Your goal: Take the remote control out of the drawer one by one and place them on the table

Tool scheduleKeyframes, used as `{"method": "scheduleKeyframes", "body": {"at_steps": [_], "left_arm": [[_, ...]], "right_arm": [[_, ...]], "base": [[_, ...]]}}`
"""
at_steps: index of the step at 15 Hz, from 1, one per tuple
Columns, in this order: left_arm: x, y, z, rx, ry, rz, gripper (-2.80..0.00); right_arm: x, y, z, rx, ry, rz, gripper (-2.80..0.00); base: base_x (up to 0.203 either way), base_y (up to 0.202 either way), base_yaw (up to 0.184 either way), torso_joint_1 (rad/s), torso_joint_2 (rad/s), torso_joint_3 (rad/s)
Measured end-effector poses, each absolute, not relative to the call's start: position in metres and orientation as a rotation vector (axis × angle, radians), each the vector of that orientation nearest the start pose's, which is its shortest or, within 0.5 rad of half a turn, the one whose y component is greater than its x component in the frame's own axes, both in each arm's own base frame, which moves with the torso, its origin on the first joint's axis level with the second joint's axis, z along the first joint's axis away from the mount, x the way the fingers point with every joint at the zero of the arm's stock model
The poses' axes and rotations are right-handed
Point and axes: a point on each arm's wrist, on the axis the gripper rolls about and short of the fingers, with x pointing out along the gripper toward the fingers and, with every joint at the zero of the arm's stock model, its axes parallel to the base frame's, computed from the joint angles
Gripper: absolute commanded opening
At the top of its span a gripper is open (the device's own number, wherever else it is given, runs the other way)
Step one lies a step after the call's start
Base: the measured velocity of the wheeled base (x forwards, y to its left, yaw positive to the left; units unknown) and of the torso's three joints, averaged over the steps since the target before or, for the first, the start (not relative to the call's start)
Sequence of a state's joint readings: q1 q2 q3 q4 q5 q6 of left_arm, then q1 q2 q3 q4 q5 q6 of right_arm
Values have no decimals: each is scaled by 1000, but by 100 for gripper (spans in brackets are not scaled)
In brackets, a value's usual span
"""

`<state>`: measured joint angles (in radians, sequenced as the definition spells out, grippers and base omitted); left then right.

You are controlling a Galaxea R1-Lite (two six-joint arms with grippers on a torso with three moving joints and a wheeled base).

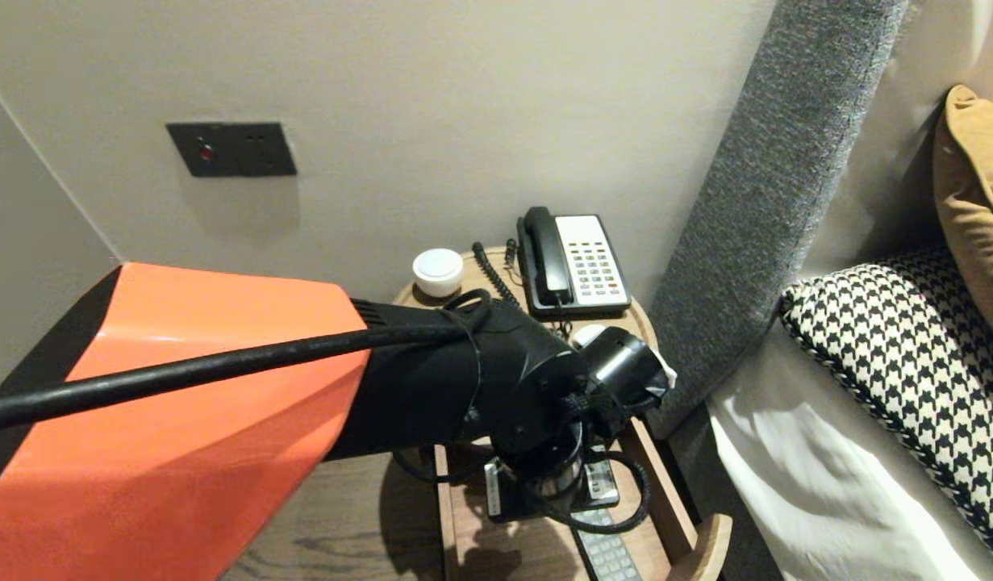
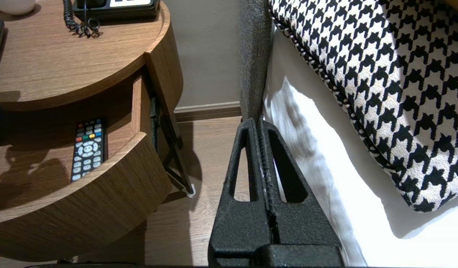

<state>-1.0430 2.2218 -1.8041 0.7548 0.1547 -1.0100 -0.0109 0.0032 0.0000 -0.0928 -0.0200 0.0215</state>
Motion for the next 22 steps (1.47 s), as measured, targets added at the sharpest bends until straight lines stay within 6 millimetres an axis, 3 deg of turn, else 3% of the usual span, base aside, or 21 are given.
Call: {"method": "scheduleKeyframes", "body": {"at_steps": [5,22], "left_arm": [[207,-379,131,-221,1217,-178,0],[219,-413,75,-255,1088,-156,0]], "right_arm": [[-23,0,85,22,-90,-30,-280],[-23,0,85,22,-90,-30,-280]], "base": [[0,0,0,0,0,0],[0,0,0,0,0,0]]}}
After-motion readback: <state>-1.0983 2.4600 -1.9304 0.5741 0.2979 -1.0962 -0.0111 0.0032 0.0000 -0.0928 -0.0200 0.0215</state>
